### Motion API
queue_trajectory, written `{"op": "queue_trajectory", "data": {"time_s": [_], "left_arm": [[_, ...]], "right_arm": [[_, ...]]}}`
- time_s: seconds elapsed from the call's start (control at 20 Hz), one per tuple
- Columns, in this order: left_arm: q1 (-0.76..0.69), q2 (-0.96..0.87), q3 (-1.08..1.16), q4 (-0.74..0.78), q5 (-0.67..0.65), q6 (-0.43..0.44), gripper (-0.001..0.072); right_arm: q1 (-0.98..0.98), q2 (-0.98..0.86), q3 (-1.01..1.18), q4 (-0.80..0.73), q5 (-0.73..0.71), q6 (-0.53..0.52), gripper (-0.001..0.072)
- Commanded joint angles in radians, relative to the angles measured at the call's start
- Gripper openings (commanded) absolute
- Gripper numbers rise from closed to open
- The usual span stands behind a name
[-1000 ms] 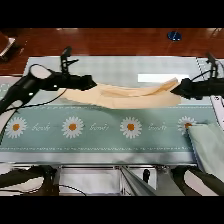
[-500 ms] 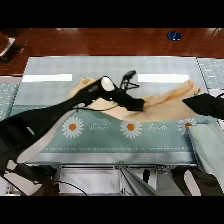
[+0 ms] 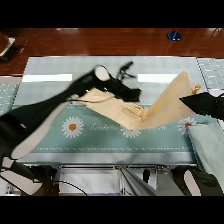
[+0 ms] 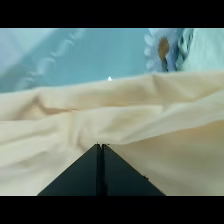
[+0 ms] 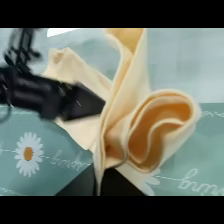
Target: Fold the shirts.
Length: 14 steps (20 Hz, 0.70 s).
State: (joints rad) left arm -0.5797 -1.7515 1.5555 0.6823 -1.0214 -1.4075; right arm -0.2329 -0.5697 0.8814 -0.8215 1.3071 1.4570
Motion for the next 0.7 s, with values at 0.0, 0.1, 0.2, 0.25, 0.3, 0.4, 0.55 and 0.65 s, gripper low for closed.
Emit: {"op": "queue_trajectory", "data": {"time_s": [0.0, 0.1, 0.2, 0.25, 0.3, 0.4, 0.55, 0.65], "left_arm": [[0.257, 0.198, -0.073, 0.076, -0.080, 0.001, 0.0022], [0.406, 0.397, -0.190, 0.082, -0.079, 0.055, 0.0022], [0.531, 0.613, -0.329, 0.083, -0.080, 0.122, 0.0022], [0.578, 0.710, -0.397, 0.086, -0.080, 0.141, 0.0022], [0.619, 0.809, -0.473, 0.091, -0.080, 0.144, 0.0022], [0.675, 0.976, -0.615, 0.093, -0.079, 0.142, 0.0022], [0.702, 1.146, -0.787, 0.101, -0.080, 0.142, 0.0022], [0.702, 1.198, -0.866, 0.100, -0.085, 0.138, 0.0022]], "right_arm": [[0.105, -0.072, 0.023, 0.081, -0.072, -0.013, 0.0020], [0.277, -0.186, 0.080, 0.077, -0.190, -0.014, 0.0020], [0.435, -0.360, 0.181, 0.075, -0.303, -0.014, 0.0020], [0.506, -0.468, 0.249, 0.076, -0.338, -0.014, 0.0020], [0.563, -0.569, 0.317, 0.077, -0.360, -0.014, 0.0020], [0.658, -0.774, 0.461, 0.080, -0.382, -0.014, 0.0020], [0.736, -1.020, 0.640, 0.080, -0.401, -0.009, 0.0021], [0.753, -1.139, 0.716, 0.080, -0.403, 0.010, 0.0021]]}}
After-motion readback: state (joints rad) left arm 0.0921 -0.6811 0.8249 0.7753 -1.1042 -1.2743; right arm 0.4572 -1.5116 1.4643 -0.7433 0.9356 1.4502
